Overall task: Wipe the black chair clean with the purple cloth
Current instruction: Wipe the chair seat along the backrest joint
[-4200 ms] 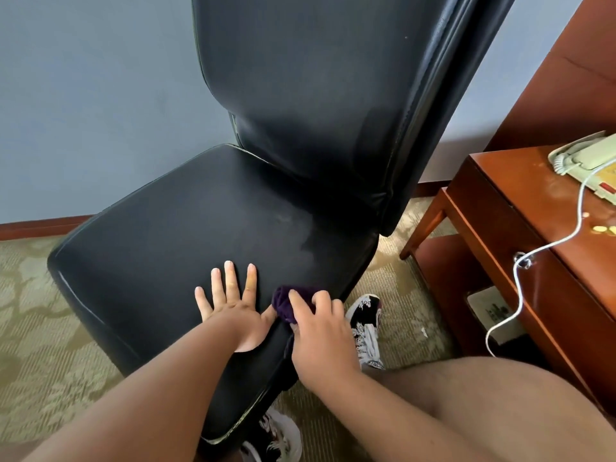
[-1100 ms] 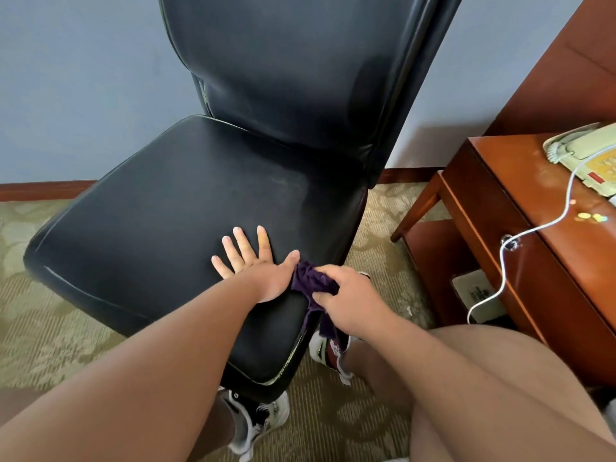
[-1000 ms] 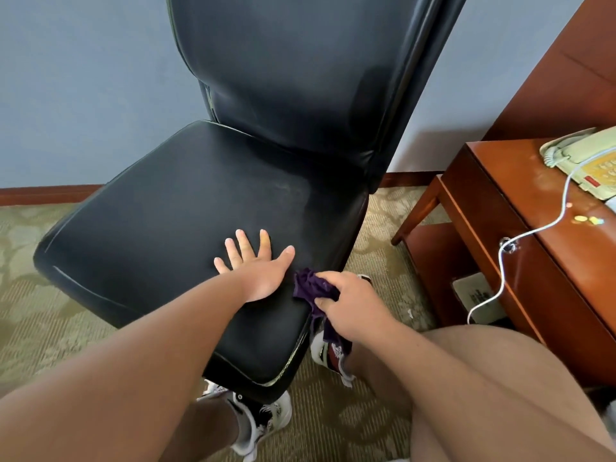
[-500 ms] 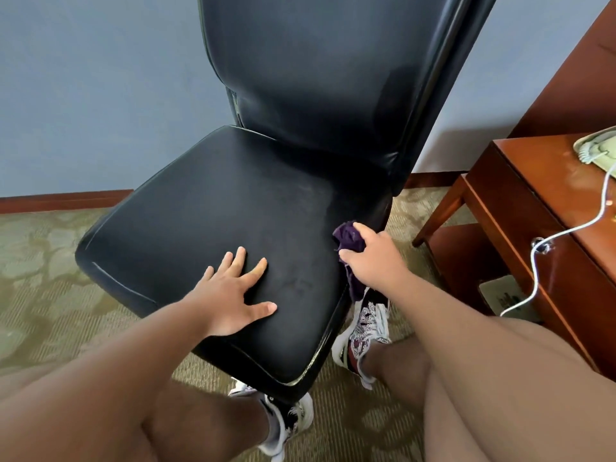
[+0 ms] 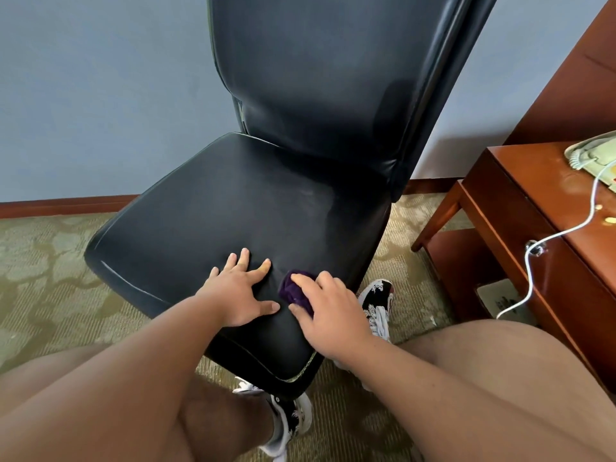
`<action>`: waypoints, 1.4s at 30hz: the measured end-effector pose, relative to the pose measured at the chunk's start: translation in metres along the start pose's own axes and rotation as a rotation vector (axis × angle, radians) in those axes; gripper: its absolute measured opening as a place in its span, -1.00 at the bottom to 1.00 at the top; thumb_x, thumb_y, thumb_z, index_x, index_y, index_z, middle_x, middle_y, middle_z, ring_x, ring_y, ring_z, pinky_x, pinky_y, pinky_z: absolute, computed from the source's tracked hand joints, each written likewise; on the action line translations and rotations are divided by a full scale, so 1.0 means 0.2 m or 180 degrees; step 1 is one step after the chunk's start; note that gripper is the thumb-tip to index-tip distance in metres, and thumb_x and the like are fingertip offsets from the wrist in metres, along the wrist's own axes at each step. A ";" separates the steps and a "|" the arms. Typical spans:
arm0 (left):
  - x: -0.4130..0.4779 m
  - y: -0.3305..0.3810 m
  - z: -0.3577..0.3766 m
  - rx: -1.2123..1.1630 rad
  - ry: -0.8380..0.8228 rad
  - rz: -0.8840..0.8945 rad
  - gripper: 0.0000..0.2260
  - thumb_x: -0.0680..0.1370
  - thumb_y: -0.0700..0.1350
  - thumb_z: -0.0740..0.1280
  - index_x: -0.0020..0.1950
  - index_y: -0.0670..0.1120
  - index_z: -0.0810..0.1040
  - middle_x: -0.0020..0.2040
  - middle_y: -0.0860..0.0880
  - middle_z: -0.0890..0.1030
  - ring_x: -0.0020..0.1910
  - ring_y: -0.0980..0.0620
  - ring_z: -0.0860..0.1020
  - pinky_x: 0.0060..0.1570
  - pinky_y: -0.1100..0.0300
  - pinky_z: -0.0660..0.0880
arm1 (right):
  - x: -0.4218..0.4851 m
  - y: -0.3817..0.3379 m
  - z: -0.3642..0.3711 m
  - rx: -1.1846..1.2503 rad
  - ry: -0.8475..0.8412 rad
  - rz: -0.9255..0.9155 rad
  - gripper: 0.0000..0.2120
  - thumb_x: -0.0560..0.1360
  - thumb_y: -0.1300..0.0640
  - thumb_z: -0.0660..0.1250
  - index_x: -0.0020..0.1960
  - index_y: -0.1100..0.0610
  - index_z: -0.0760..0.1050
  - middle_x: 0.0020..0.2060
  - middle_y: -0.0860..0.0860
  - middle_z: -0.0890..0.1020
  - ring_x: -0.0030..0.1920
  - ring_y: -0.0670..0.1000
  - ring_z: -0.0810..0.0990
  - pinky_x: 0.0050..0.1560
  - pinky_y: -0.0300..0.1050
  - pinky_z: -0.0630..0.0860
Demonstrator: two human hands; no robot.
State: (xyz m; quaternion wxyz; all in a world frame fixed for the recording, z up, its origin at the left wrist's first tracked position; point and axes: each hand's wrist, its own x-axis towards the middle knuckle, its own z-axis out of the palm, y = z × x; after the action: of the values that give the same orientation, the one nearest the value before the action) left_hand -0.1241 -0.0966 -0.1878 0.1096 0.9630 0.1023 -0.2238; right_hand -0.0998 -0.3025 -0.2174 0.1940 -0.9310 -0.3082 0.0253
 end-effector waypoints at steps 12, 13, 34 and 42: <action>0.03 0.02 -0.11 0.0114 -0.0685 -0.0082 -0.16 0.45 0.36 0.31 0.56 0.27 -0.14 0.58 0.00 -0.26 0.56 -0.06 -0.23 0.51 -0.13 -0.04 | 0.23 0.40 -0.09 0.0657 0.0604 0.1324 -0.55 0.60 -0.14 0.23 0.46 -0.13 0.29 0.02 -0.04 0.41 0.08 0.14 0.53 0.16 0.08 0.43; 0.04 0.02 -0.11 0.0164 -0.0697 -0.0089 -0.16 0.45 0.38 0.29 0.55 0.27 -0.15 0.58 -0.01 -0.27 0.56 -0.07 -0.23 0.51 -0.13 -0.05 | 0.25 0.41 -0.09 0.0710 0.0635 0.1448 -0.54 0.61 -0.13 0.23 0.47 -0.12 0.27 0.05 -0.01 0.43 0.09 0.14 0.52 0.17 0.08 0.43; 0.01 0.10 -0.15 0.0719 -0.0778 -0.0153 -0.16 0.47 0.42 0.18 0.56 0.21 -0.25 0.58 -0.08 -0.26 0.56 -0.10 -0.19 0.47 -0.18 0.09 | -0.04 0.10 -0.07 0.0930 -0.0042 0.1343 -0.57 0.61 -0.13 0.19 0.43 -0.10 0.19 0.21 -0.01 0.44 0.20 0.13 0.51 0.15 0.12 0.50; 0.06 0.01 -0.10 0.0430 -0.0782 -0.0048 -0.15 0.42 0.45 0.22 0.53 0.29 -0.22 0.58 -0.02 -0.29 0.56 -0.05 -0.23 0.50 -0.13 0.03 | 0.24 0.39 -0.15 0.0991 0.0401 0.1727 -0.58 0.62 -0.07 0.23 0.44 -0.07 0.28 0.22 0.05 0.50 0.15 0.14 0.54 0.12 0.09 0.53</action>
State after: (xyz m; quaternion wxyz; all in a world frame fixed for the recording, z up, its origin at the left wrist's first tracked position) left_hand -0.1047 -0.0923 -0.1748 0.0545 0.9328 0.0800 -0.3473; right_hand -0.0108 -0.3419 -0.2168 0.3391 -0.9380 -0.0285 0.0654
